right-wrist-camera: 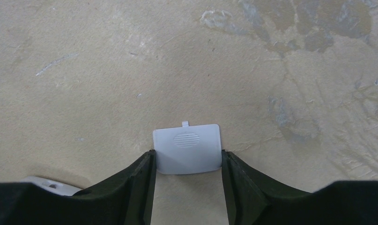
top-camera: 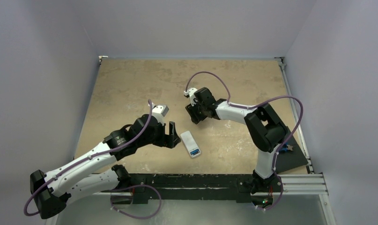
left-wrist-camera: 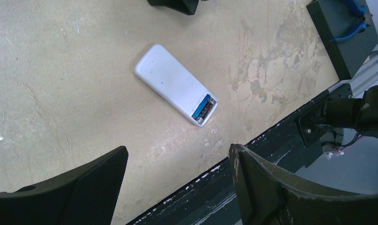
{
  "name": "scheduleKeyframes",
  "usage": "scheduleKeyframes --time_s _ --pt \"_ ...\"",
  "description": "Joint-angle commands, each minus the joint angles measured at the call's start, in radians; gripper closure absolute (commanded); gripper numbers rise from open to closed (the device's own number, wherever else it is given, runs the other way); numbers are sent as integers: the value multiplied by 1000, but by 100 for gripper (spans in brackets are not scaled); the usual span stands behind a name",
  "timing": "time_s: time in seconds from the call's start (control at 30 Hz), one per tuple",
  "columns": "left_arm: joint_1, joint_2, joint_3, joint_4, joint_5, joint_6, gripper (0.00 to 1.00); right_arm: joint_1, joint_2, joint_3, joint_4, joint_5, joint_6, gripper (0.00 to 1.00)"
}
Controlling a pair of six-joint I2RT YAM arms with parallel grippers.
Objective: Load the batteries into the remote control
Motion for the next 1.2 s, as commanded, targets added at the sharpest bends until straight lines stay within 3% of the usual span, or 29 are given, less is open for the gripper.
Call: scheduleKeyframes --time_s 0.0,0.5,1.17 --pt "-5 1 0 23 -2 24 20 14 -69 -18 -31 44 45 58" --pt "-5 -1 -24 41 -15 -8 20 66 -299 -128 -59 119 179 59" --pt "-4 -67 101 -88 -111 20 20 328 -582 -396 -78 264 490 60"
